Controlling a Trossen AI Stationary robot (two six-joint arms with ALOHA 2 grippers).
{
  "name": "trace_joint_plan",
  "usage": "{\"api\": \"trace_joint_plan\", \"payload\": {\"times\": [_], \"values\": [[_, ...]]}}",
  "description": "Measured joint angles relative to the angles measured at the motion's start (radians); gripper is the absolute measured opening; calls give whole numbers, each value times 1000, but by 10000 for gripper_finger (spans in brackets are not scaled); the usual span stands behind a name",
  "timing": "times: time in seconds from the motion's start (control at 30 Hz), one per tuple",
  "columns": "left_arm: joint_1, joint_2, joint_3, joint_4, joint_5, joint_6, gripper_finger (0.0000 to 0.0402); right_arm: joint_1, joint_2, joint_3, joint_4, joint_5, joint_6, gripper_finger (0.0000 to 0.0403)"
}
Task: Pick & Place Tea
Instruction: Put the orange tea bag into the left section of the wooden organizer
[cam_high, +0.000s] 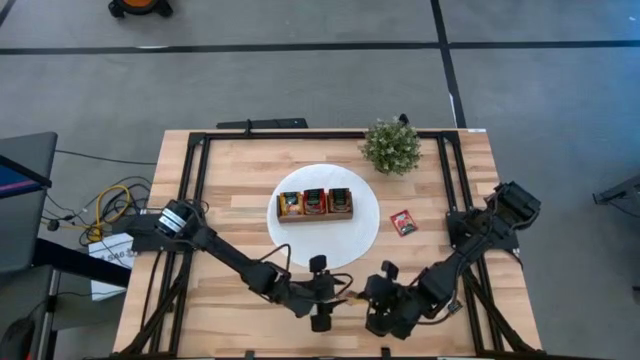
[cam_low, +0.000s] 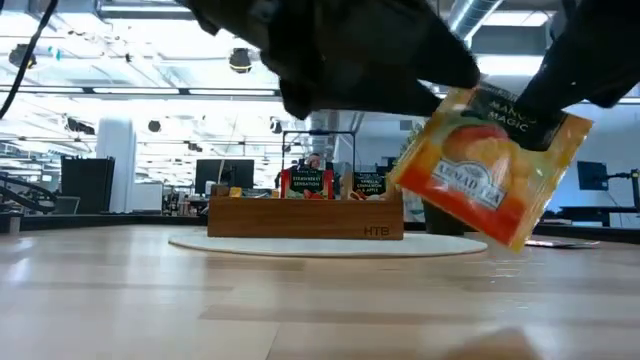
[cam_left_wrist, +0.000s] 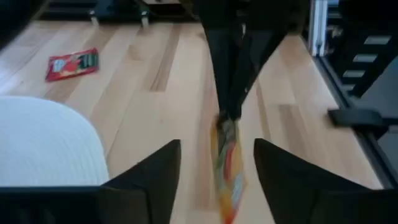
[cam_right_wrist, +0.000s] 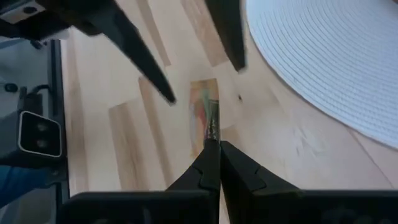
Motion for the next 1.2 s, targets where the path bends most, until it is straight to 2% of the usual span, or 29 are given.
{"api": "trace_joint_plan", "payload": {"times": [0.13,0.3,0.47,0.67,0.8,0.9,1.0,1.13,1.2], "values": [[15,39,-2,78,36,36,208,7,0,7,3,3,-23,0],[21,79,1,203,67,91,186,6,-1,7,3,0,-25,0],[21,84,0,230,57,112,127,7,-1,7,3,-4,-24,0],[22,83,0,252,26,131,23,6,-1,7,3,-3,-24,0],[18,83,0,231,10,136,2,6,-2,7,3,-2,-24,0],[5,62,0,103,-58,121,1,7,-2,7,-10,-3,-20,0],[-9,23,-10,-73,-169,64,0,22,-2,7,-29,17,11,0],[-28,-92,-101,-199,-303,-22,0,56,-2,-6,-20,130,75,0],[-36,-176,-183,-199,-377,-57,0,77,-2,-17,3,210,111,0]]}}
